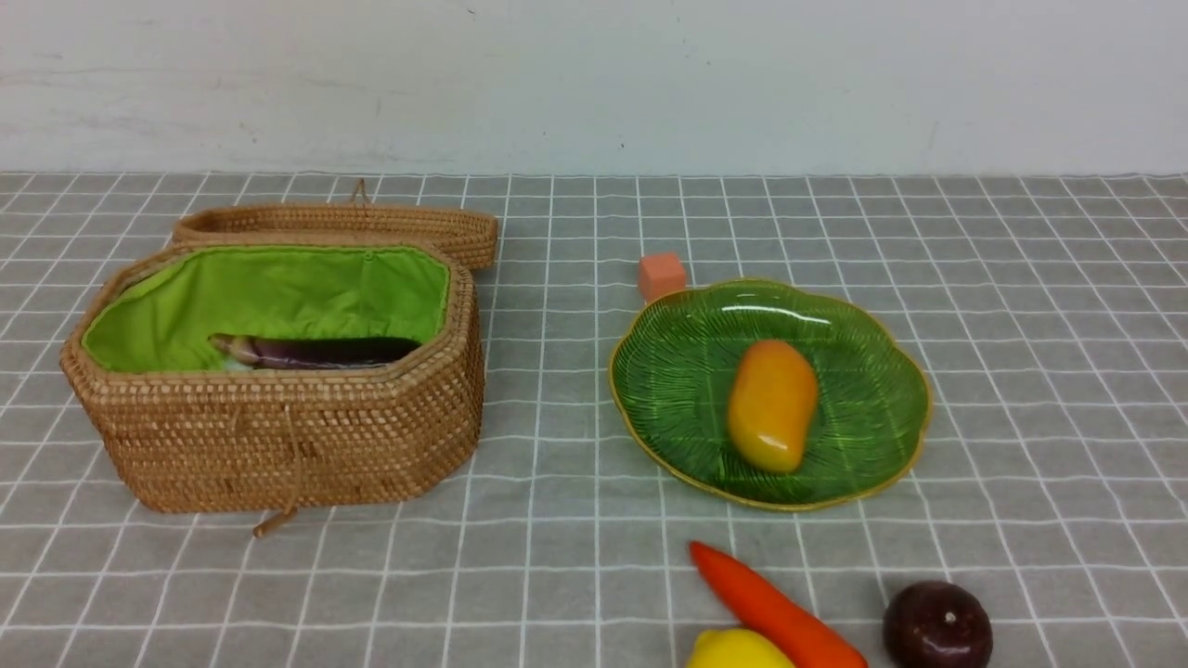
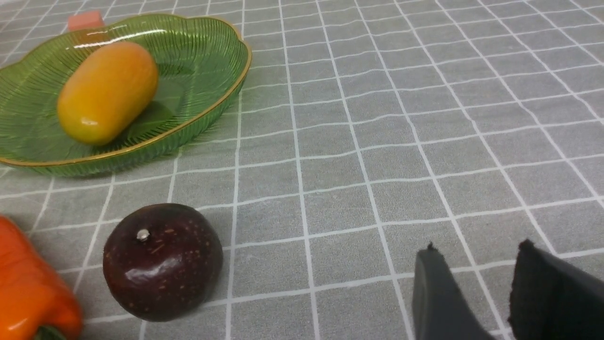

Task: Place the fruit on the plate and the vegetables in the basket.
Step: Use the right arm to grab a mangosteen and put it into the right plate

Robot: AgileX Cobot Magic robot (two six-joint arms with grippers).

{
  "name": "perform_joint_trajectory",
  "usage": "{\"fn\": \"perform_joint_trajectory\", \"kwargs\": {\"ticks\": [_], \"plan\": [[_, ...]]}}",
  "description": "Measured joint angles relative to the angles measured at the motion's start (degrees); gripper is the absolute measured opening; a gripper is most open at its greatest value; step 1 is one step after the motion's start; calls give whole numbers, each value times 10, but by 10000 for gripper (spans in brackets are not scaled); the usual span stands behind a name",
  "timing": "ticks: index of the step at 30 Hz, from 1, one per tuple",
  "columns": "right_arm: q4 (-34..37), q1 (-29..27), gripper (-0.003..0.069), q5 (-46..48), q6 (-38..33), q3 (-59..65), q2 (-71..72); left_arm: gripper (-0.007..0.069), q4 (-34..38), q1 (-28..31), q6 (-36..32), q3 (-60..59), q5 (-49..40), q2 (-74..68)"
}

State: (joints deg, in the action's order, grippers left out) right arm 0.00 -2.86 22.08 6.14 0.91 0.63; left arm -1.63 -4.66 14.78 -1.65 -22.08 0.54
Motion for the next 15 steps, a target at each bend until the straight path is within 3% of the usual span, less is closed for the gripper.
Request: {"fn": "perform_joint_trajectory", "kwargs": {"ticks": [10,15], "plan": [[0,0,241,-12,0,1,0,15,0,0,0,0,0,0],[54,0,241,-162,4,7,0,15,0,0,0,0,0,0]]}}
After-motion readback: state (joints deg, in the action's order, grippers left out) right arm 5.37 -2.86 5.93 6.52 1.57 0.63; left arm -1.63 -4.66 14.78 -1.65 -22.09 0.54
